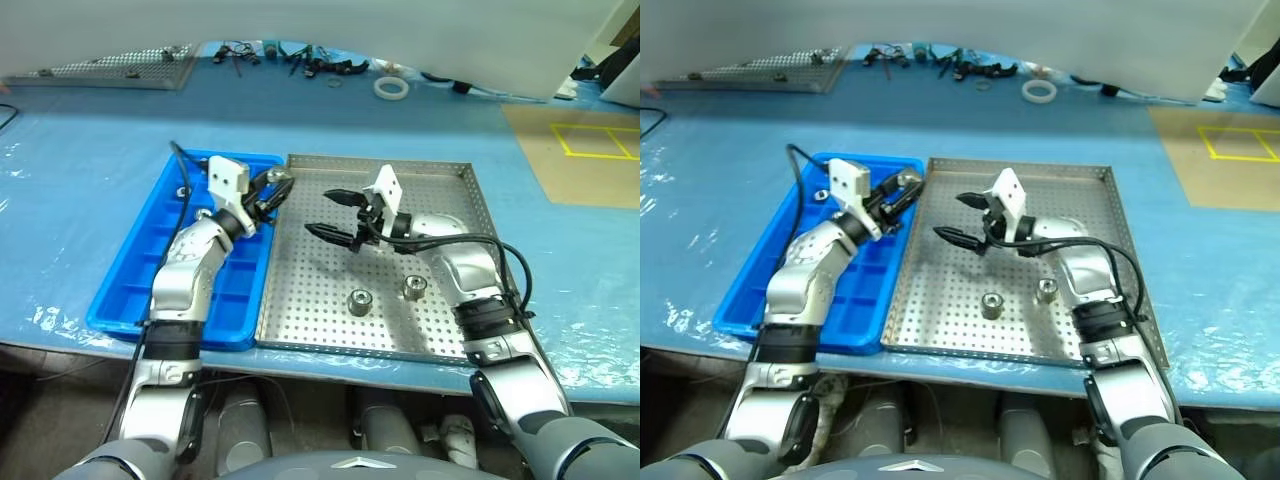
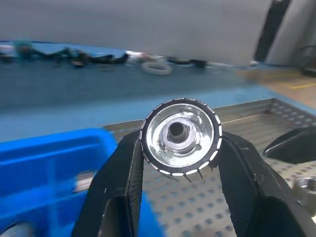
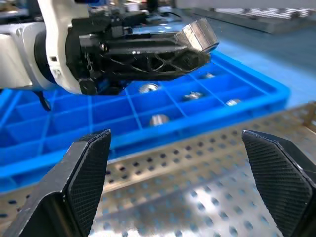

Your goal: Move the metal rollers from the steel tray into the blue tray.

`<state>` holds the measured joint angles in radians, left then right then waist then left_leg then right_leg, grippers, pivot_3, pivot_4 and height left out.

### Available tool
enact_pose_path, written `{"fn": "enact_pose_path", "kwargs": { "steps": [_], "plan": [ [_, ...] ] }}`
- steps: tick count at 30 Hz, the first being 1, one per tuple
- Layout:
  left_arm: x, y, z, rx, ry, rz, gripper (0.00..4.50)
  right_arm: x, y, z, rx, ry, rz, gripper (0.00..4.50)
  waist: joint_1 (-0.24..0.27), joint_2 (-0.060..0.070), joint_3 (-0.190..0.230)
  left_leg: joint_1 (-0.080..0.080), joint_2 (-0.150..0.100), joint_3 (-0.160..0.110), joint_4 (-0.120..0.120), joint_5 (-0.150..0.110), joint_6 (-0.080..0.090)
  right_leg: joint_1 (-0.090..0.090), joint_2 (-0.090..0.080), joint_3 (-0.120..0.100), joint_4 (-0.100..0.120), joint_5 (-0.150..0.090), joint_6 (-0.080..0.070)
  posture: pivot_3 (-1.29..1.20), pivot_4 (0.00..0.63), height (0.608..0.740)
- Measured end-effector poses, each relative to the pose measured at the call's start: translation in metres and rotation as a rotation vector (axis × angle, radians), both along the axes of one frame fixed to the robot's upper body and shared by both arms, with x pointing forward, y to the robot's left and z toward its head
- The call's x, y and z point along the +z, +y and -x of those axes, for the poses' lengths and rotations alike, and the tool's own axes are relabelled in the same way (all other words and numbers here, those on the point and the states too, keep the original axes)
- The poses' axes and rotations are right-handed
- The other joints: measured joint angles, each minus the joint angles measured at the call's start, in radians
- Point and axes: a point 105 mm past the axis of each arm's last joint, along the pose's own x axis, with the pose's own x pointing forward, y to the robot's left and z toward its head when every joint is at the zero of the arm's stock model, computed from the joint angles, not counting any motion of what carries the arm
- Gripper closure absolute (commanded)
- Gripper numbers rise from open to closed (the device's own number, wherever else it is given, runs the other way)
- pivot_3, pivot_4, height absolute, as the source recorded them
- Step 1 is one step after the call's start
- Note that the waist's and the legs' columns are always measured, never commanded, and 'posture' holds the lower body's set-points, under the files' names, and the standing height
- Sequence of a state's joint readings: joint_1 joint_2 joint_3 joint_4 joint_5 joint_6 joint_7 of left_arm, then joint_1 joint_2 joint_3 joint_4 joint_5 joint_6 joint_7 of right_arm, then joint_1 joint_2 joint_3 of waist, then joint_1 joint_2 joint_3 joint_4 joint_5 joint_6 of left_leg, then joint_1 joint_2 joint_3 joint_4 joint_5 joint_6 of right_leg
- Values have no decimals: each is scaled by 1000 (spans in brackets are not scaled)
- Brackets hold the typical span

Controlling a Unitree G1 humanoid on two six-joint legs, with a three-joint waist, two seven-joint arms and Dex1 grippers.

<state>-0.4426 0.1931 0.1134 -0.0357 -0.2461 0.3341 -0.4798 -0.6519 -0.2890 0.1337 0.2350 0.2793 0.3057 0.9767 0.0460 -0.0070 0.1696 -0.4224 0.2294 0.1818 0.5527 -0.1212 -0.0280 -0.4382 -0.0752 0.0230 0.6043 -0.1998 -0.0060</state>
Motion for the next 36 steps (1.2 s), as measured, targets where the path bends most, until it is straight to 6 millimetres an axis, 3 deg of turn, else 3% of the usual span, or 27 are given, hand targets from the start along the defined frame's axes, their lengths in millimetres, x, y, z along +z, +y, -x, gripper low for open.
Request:
{"fn": "enact_pose_path", "kwargs": {
  "steps": [6,10,16,21,28,36],
  "plan": [
    [-16,27,10,191,35,-64,2670,-16,5,-1,46,39,-3,0,37,0,0,-1,1,-2,-1,1,-2,0,0,0,1,0,0,91,150,740],
    [-15,65,17,428,35,-92,2670,-18,13,-1,55,34,-20,0,33,0,0,0,2,-3,-3,2,-4,-1,1,0,1,0,0,92,150,740],
    [-39,107,32,705,115,-95,2670,-20,11,-4,48,32,-7,0,38,0,0,-2,2,-4,-7,4,-7,-2,2,0,0,-1,1,79,150,740],
    [-57,106,43,757,175,-80,2670,-18,8,-6,44,25,3,0,49,0,0,-2,3,-4,-6,4,-7,-2,2,-1,0,-1,1,72,150,740],
    [-67,117,43,844,256,-3,2670,-23,3,-5,30,31,22,0,48,0,0,0,2,-4,-7,4,-7,-1,2,-1,0,-1,1,42,150,740],
    [-65,108,24,790,277,48,76,-22,-3,-5,7,12,33,0,45,0,0,2,2,-4,-7,4,-7,-1,2,-1,2,-1,2,-26,150,740]
  ]
}}
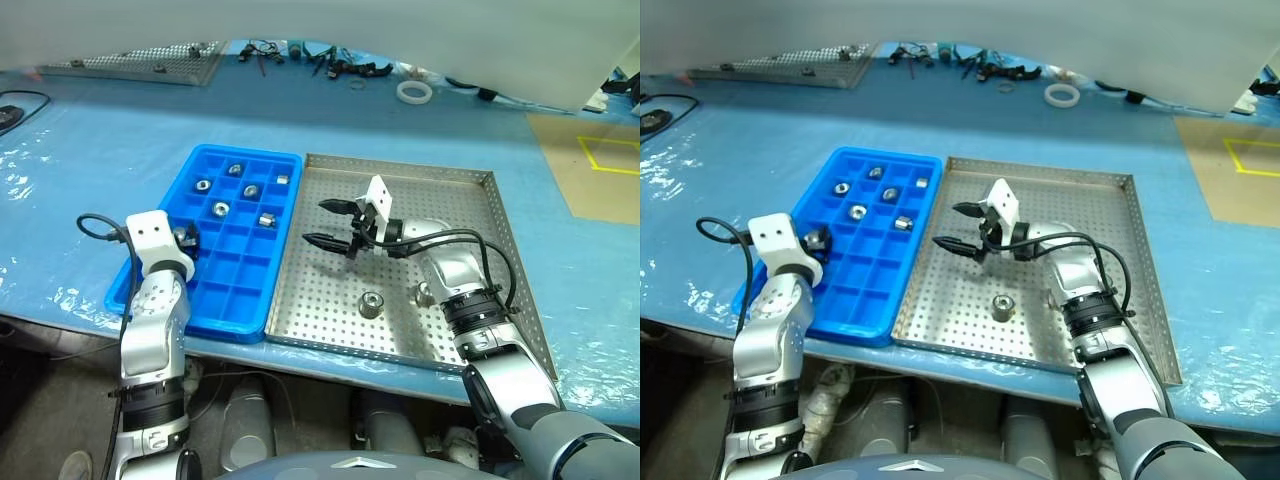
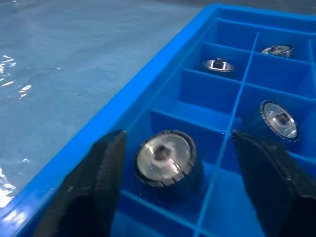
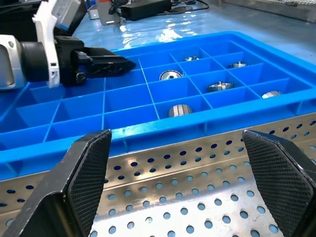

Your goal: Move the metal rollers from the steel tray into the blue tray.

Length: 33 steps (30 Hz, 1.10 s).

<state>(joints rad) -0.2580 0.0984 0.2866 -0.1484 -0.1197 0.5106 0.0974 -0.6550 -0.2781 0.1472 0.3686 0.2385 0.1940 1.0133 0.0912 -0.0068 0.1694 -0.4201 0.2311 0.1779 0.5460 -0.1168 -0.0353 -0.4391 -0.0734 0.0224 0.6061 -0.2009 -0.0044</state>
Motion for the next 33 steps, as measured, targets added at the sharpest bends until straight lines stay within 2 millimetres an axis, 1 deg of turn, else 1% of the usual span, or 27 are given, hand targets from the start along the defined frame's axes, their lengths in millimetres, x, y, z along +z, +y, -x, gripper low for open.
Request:
{"fn": "enact_pose_path", "kwargs": {
  "steps": [4,6,9,10,11,13,15,17,20,21,22,24,25,28,32,33],
  "plan": [
    [1,-11,-13,-84,-14,75,26,-2,-8,0,-39,-3,2,0,-6,0,0,0,-1,0,0,0,0,0,0,0,0,0,0,-96,150,740],
    [10,-22,-20,-177,-57,102,26,0,-16,-2,-71,-7,1,0,-4,0,0,-2,-1,0,0,0,0,0,0,1,-1,0,0,-121,150,740],
    [38,-52,-33,-401,-148,80,26,7,-28,-4,-123,-16,-15,0,-6,-1,0,-4,-1,0,0,0,0,-1,-1,1,-2,0,0,-179,150,740],
    [47,-65,-36,-487,-173,61,26,8,-33,-5,-140,-20,-13,0,-7,-1,0,-4,-1,0,0,0,0,-1,-1,1,-2,0,0,-210,150,740],
    [57,-82,-37,-609,-199,36,26,10,-42,-5,-169,-27,-13,0,-7,-1,0,-4,-2,0,0,0,1,0,-1,1,-2,0,0,-244,150,740],
    [63,-109,-39,-787,-210,6,26,14,-59,-6,-231,-38,-13,0,-15,-1,0,-3,-4,1,0,0,1,0,-1,3,-2,0,1,-294,150,740],
    [59,-130,-43,-921,-173,-29,26,16,-78,-4,-296,-52,0,0,-27,-1,0,-2,-5,2,1,0,1,0,-1,4,-1,0,1,-346,150,740],
    [49,-147,-47,-1018,-124,-55,26,14,-96,0,-359,-55,15,0,-44,-1,0,0,-5,2,1,-1,2,1,-2,5,-1,0,1,-367,150,740],
    [35,-169,-53,-1131,-56,-78,26,8,-118,8,-443,-40,27,0,-73,-1,0,0,-5,2,1,-1,2,1,-1,6,-1,0,1,-482,150,740],
    [32,-176,-54,-1160,-45,-88,26,7,-125,12,-465,-35,29,0,-80,-1,0,0,-6,2,1,-1,2,1,-1,6,-1,0,1,-482,150,740],
    [30,-185,-56,-1193,-34,-95,26,6,-133,17,-497,-34,35,0,-86,-1,0,0,-6,2,1,-1,2,1,-1,6,-1,0,1,-541,150,740],
    [26,-195,-58,-1234,-23,-109,26,8,-144,23,-537,-39,40,0,-105,-1,0,0,-6,2,2,-2,3,1,-1,6,-2,0,1,-587,150,740],
    [25,-204,-60,-1254,-18,-108,26,9,-151,29,-568,-44,43,0,-112,-1,0,0,-6,3,3,-2,5,1,-1,7,-2,-1,2,-587,150,740],
    [24,-224,-64,-1292,-10,-112,26,7,-161,41,-627,-37,43,0,-135,-1,0,0,-6,3,6,-4,7,2,-2,6,-2,-1,2,-639,150,740],
    [26,-245,-66,-1332,-7,-135,26,1,-162,55,-672,-18,39,0,-167,-1,0,-1,-7,5,14,-8,13,3,-2,6,-2,-1,5,-703,150,740],
    [25,-250,-65,-1342,-3,-138,26,0,-164,58,-685,-16,40,0,-175,-1,0,-2,-8,5,16,-9,14,4,-3,6,-2,-2,7,-710,150,740]
  ]
}}
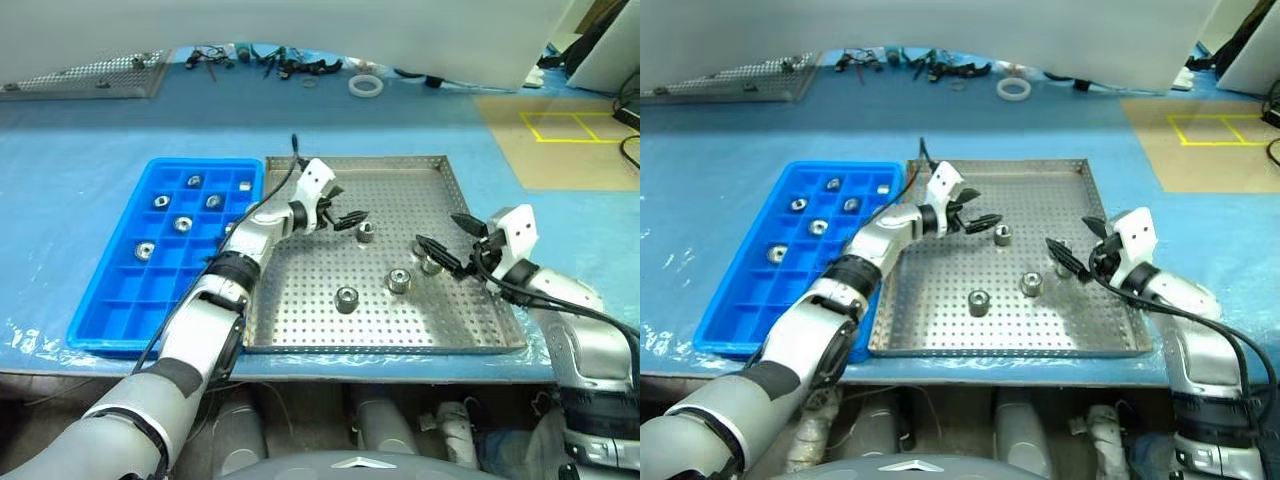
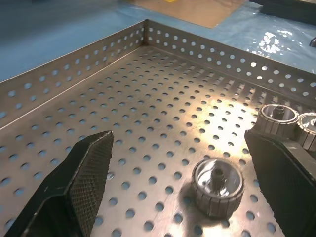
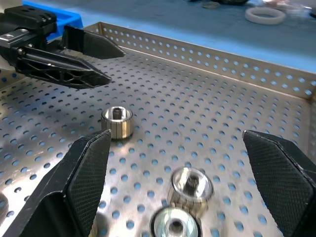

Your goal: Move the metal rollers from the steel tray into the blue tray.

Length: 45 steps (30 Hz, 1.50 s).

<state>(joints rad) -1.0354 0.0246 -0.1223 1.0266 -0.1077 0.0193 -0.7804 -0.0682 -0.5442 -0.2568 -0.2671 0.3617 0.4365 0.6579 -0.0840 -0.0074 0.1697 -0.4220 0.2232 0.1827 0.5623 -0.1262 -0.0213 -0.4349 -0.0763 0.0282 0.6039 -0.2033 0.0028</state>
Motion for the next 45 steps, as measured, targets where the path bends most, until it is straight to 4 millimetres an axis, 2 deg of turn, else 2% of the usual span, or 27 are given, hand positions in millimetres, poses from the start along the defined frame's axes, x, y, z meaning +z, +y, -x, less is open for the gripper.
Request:
{"fn": "enact_pose_path", "kwargs": {
  "steps": [1,5,6,9,15,20,23,25,27,30,34,40,45],
  "plan": [
    [-1,-4,1,-9,1,-8,26,-1,-1,2,-13,0,0,0,-11,0,0,0,-1,0,1,-1,2,1,-1,0,-1,-3,5,-715,150,740],
    [-17,-9,5,-28,24,-60,26,-2,-2,6,-39,2,2,0,-47,0,0,-2,-2,0,5,-4,5,2,-2,1,-2,-3,6,-732,150,740],
    [-22,-9,6,-30,28,-83,200,-2,-2,6,-44,2,0,0,-57,0,0,-4,-2,0,6,-4,5,2,-2,0,-3,-3,6,-732,150,740],
    [-33,-4,5,-12,34,-147,856,-2,-2,8,-52,-3,0,0,-83,0,0,-7,-2,-1,9,-6,8,2,-3,-1,-3,-3,6,-723,150,740],
    [-43,5,3,50,47,-148,2803,-1,-2,6,-53,-6,0,0,-117,0,0,-11,-4,-3,12,-7,10,2,-5,-3,-5,-1,2,-658,150,740],
    [-42,9,3,74,42,-113,2786,6,8,-7,-3,-20,-13,0,-127,0,0,-14,-12,-4,14,-10,15,2,-14,-5,-5,0,0,-562,150,740],
    [-38,13,4,91,35,-47,2786,18,27,-19,71,-53,-59,0,-127,0,0,-16,-16,-5,16,-11,17,2,-18,-5,-5,1,-1,-481,150,740],
    [-25,18,2,116,21,25,2786,27,42,-27,134,-71,-80,0,-121,0,0,-17,-16,-5,17,-10,20,2,-18,-6,-5,1,-1,-458,150,740],
    [-8,23,0,146,-11,80,2786,30,56,-34,194,-72,-89,0,-106,0,0,-17,-15,-6,17,-10,21,2,-19,-8,-5,1,-1,-382,150,740],
    [17,40,-1,218,-76,151,2786,24,79,-44,295,-32,-99,0,-86,0,0,-17,-14,-6,16,-9,22,2,-18,-9,-4,1,-1,-253,150,740],
    [36,79,9,353,-121,205,2786,21,107,-56,426,0,-102,0,-21,1,0,-17,-7,-6,15,-9,21,0,-16,-12,-1,1,-2,-107,150,740],
    [37,133,43,532,-129,200,2786,23,144,-67,600,9,-100,0,107,2,1,-17,-1,-6,12,-6,11,-1,-14,-18,1,0,-3,118,150,740],
    [27,159,80,667,-101,179,2786,18,181,-68,753,35,-97,0,192,3,1,-18,1,-6,9,-4,6,2,-16,-26,1,-1,-5,255,150,740]
  ]
}}
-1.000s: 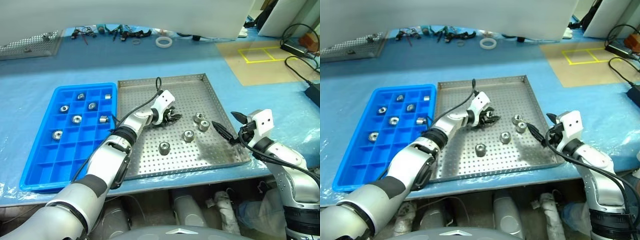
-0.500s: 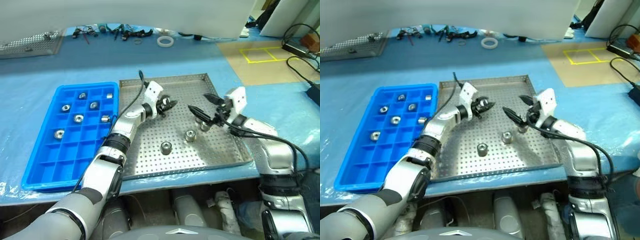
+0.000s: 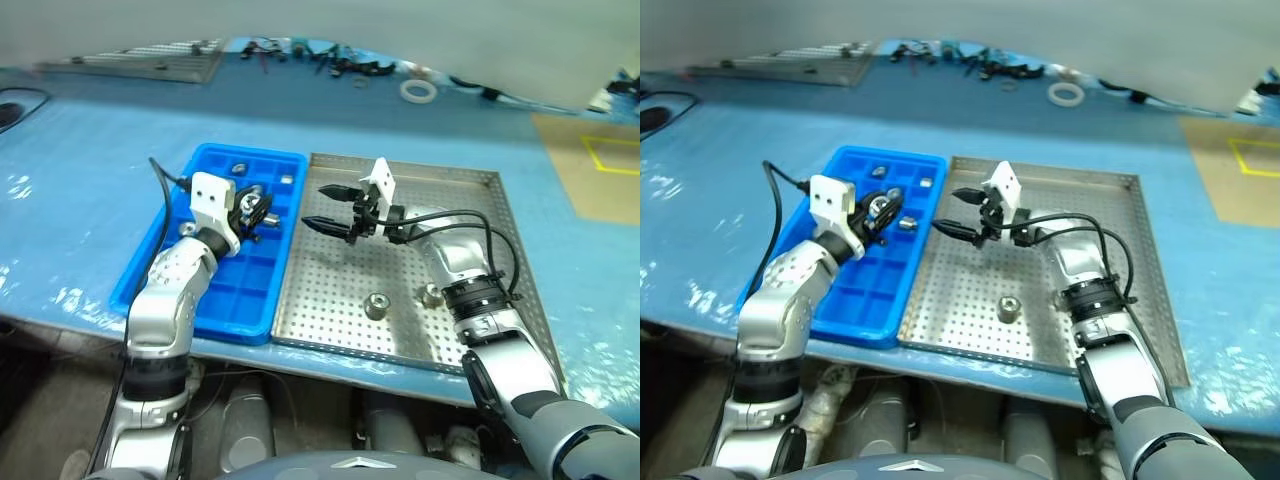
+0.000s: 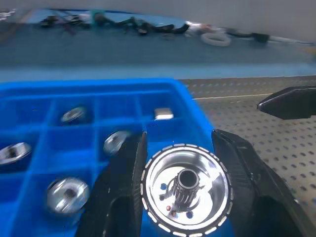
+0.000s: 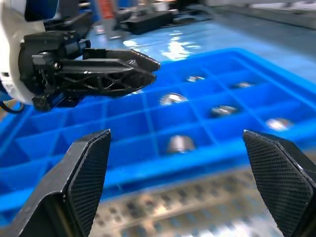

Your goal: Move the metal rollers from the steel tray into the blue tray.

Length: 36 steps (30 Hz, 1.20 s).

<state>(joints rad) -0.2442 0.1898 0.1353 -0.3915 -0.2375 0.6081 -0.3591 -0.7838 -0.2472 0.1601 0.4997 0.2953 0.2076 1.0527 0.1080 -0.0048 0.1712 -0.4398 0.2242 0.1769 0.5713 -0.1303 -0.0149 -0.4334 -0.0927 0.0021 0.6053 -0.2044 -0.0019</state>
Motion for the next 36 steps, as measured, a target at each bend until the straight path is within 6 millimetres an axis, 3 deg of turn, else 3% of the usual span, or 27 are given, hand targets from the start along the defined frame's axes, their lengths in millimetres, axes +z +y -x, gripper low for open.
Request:
{"fn": "enact_pose_path", "kwargs": {
  "steps": [5,10,15,25,33,36],
  "plan": [
    [-22,18,33,117,69,-25,2786,-7,17,0,82,10,15,0,32,0,0,0,0,-2,-2,1,-2,1,0,-1,0,0,1,322,150,740],
    [-34,38,50,290,110,-31,2786,-16,26,2,129,28,26,0,50,0,0,0,1,-4,-10,4,-6,-1,0,-2,0,-1,1,352,150,740],
    [-43,64,61,482,140,-39,2786,-17,28,2,151,16,40,0,52,0,0,0,3,-6,-10,5,-9,-1,3,-2,0,-1,2,351,150,740],
    [-44,83,64,640,141,-30,2786,-19,21,0,139,12,62,0,50,0,0,0,3,-5,-10,5,-9,-2,3,-2,0,-1,2,278,150,740],
    [-46,87,60,688,148,-4,95,-24,6,0,88,10,74,0,44,3,-2,2,3,-5,-10,5,-9,-1,3,-2,1,-1,2,178,150,740],
    [-43,79,43,620,140,37,12,-23,-1,-1,55,-3,78,0,45,4,-2,2,2,-5,-9,6,-9,-1,3,-1,2,-1,3,134,150,740]
  ]
}}
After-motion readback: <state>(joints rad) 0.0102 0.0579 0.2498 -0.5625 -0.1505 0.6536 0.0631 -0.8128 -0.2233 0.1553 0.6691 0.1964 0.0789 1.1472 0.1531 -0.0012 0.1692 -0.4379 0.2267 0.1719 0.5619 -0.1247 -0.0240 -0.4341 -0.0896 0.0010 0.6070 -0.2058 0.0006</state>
